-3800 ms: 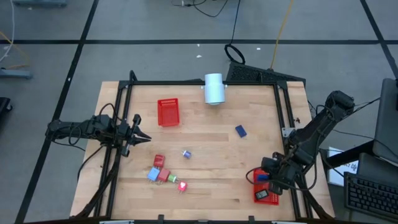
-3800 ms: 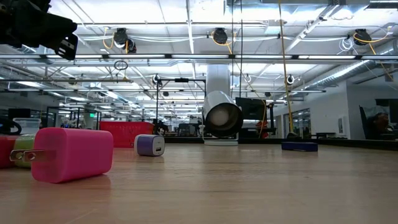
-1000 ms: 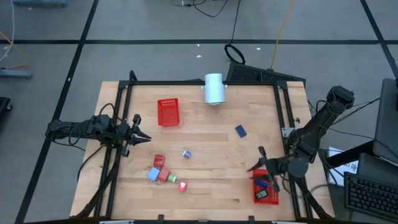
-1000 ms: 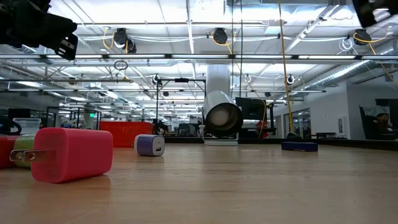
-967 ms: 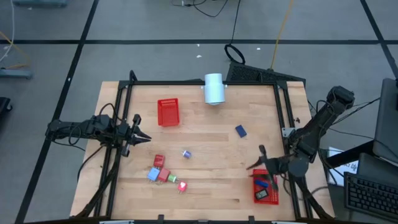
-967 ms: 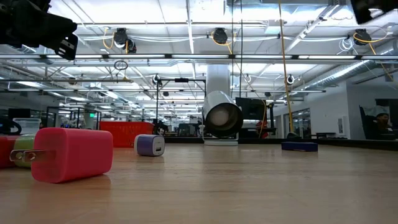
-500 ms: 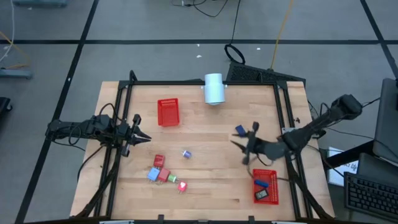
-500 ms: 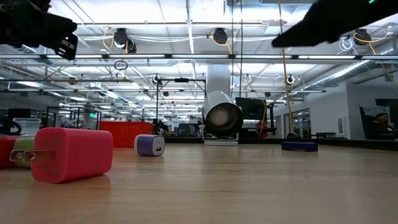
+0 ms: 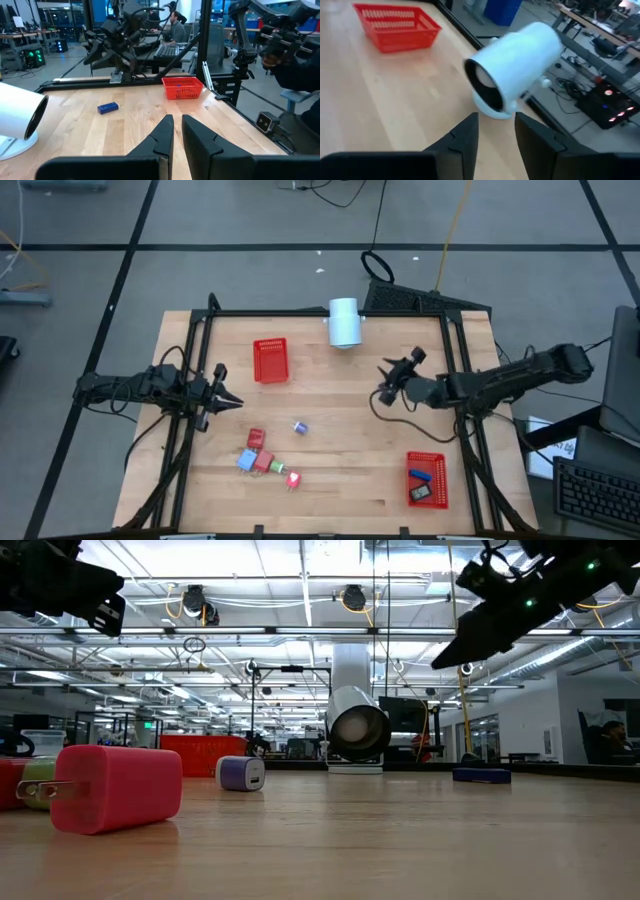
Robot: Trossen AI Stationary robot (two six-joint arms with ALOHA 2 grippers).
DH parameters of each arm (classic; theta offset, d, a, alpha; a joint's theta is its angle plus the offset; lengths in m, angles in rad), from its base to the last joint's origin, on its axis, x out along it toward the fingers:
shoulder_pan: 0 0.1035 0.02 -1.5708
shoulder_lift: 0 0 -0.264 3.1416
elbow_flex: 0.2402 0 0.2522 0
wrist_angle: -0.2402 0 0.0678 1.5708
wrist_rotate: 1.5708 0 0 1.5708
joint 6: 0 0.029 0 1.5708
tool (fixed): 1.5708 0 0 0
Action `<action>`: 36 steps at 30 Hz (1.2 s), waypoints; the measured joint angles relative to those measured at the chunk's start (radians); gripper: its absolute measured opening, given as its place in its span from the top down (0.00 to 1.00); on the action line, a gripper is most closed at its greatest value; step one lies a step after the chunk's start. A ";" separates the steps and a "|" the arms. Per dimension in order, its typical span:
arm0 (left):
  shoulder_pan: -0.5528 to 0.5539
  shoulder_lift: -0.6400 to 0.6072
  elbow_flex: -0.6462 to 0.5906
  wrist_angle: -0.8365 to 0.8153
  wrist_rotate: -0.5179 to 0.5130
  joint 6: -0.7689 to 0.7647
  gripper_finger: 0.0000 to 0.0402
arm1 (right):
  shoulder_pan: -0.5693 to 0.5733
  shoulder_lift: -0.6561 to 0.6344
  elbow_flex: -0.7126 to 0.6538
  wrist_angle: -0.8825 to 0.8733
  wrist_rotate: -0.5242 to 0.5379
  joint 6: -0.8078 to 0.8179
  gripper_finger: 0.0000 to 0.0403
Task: Pick & Place Office items
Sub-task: Put the dark blue digital timer into the bottom red bin
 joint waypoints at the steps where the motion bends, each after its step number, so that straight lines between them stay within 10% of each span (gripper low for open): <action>1: 0.000 0.000 0.000 -0.001 0.000 0.000 0.90 | -0.004 -0.033 0.000 -0.020 0.000 -0.013 0.68; 9: 0.000 0.000 0.000 -0.001 0.000 0.000 0.90 | -0.019 -0.274 0.000 -0.151 -0.003 -0.012 0.45; 17: 0.000 0.000 0.000 0.000 0.000 0.000 0.90 | -0.019 -0.227 0.000 -0.335 -0.137 0.200 0.18; 24: 0.000 0.000 0.000 0.000 0.000 0.000 0.90 | -0.018 -0.103 -0.001 -0.423 -0.196 0.391 0.16; 36: 0.000 0.000 0.000 -0.002 0.000 0.000 0.90 | -0.022 -0.154 -0.273 -0.067 -0.268 0.391 0.20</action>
